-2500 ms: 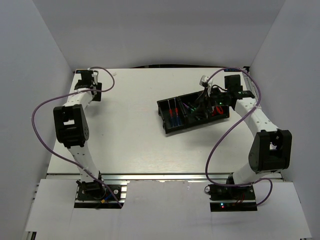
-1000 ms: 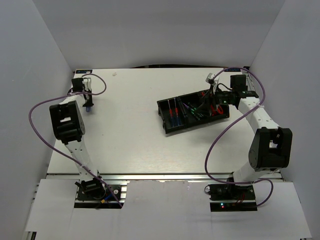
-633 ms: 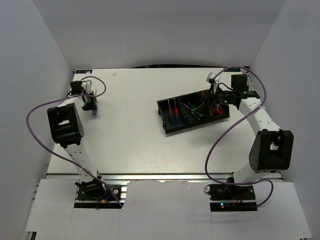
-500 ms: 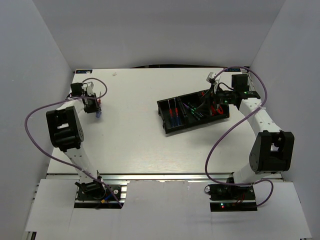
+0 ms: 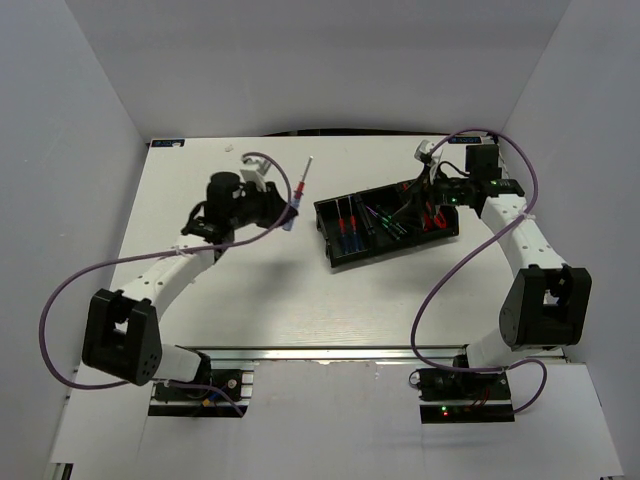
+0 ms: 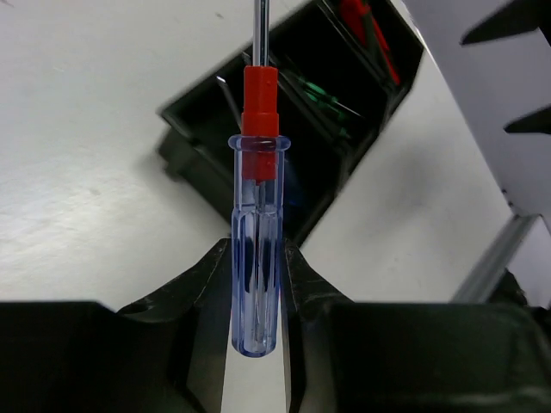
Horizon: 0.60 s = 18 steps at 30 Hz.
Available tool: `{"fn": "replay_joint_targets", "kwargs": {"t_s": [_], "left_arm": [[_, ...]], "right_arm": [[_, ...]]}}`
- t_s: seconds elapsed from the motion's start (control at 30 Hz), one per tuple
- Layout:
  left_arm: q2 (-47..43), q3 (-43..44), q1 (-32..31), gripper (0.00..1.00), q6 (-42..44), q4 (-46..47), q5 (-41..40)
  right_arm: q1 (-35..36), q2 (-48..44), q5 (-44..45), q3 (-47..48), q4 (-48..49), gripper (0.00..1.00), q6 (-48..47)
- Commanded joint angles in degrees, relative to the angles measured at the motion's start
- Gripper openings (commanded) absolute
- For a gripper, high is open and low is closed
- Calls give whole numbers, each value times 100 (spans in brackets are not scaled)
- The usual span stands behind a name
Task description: Sort the tools into containers
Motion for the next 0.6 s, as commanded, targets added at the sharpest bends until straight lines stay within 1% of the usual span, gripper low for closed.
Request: {"fn": "replay_joint_targets", "kwargs": {"t_s": [0.0, 0.03, 0.13, 0.2, 0.23, 0.33, 0.43, 0.57], "left_arm": [[-115, -317, -586, 0, -1070, 909, -483], [-63, -299, -944, 0, -1124, 979, -634], [253, -80, -1455, 0, -1159, 1042, -1250], [490, -9, -1615, 0, -1194, 1042, -1461], [726, 191, -1764, 0, -1203, 1033, -1671], [1192, 473, -1984, 0, -1238, 936, -2014], [1475, 676, -2160, 0, -1212, 840, -2226], [1966, 1123, -2205, 1, -1212, 542, -2499]], "right_arm": [[-34, -192, -68, 274, -163, 90, -11], [-34, -192, -68, 274, -181, 89, 7], [-34, -227, -77, 231, -190, 89, 68], [-34, -245, -86, 195, -181, 89, 103], [-34, -271, -94, 187, -181, 89, 112], [-34, -332, -77, 116, -190, 89, 86], [-34, -420, -33, 20, -251, 89, 16], [-34, -526, -24, -121, -260, 89, -11]]}}
